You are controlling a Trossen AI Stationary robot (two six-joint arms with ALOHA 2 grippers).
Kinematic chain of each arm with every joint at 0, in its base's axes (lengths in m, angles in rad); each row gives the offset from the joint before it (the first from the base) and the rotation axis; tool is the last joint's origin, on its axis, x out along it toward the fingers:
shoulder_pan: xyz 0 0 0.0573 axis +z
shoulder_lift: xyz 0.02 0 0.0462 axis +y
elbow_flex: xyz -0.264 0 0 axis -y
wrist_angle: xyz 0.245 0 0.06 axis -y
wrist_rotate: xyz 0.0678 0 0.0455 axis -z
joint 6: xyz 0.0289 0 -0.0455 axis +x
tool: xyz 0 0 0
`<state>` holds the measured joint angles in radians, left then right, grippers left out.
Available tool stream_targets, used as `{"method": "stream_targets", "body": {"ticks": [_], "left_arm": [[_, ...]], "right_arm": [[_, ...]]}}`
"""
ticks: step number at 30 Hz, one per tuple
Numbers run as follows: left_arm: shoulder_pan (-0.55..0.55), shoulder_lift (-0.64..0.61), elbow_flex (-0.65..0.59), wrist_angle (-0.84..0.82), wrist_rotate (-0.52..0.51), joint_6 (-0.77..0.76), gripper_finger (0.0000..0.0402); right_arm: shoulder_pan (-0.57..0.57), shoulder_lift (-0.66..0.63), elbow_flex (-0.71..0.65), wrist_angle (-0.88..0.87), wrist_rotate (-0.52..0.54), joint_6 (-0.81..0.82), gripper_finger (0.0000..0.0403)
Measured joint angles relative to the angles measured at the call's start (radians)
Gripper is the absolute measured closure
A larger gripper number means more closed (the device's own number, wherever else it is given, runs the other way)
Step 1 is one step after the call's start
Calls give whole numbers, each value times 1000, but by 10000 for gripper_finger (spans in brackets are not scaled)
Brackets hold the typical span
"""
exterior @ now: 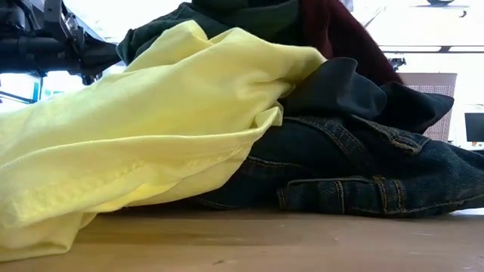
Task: Sort clothes
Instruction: Put the red underwear into the white laundry bin
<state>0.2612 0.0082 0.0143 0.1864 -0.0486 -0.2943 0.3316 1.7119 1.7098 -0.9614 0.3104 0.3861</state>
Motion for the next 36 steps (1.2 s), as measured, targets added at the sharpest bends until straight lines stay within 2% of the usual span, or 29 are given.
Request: {"method": "stream_targets", "body": {"ticks": [4,8,16,19,22,29,32,36], "left_arm": [[0,0,0,-2,17,0,398],[0,0,0,-8,18,0,398],[0,0,0,-10,19,10,398],[0,0,0,-10,19,16,398],[0,0,0,-10,19,16,398],[0,0,0,-10,19,17,398],[0,0,0,-10,19,17,398],[0,0,0,-10,19,17,398]], "right_arm": [[7,0,89,1,73,-36,384],[12,0,195,-9,201,-108,398],[1,-1,402,-24,607,-364,394],[-35,-2,442,-87,760,-451,399],[-115,-2,451,-213,868,-444,399],[-398,-2,396,-601,913,-131,398],[-521,-2,333,-586,896,-128,398],[-652,-1,223,-472,782,-222,398]]}}
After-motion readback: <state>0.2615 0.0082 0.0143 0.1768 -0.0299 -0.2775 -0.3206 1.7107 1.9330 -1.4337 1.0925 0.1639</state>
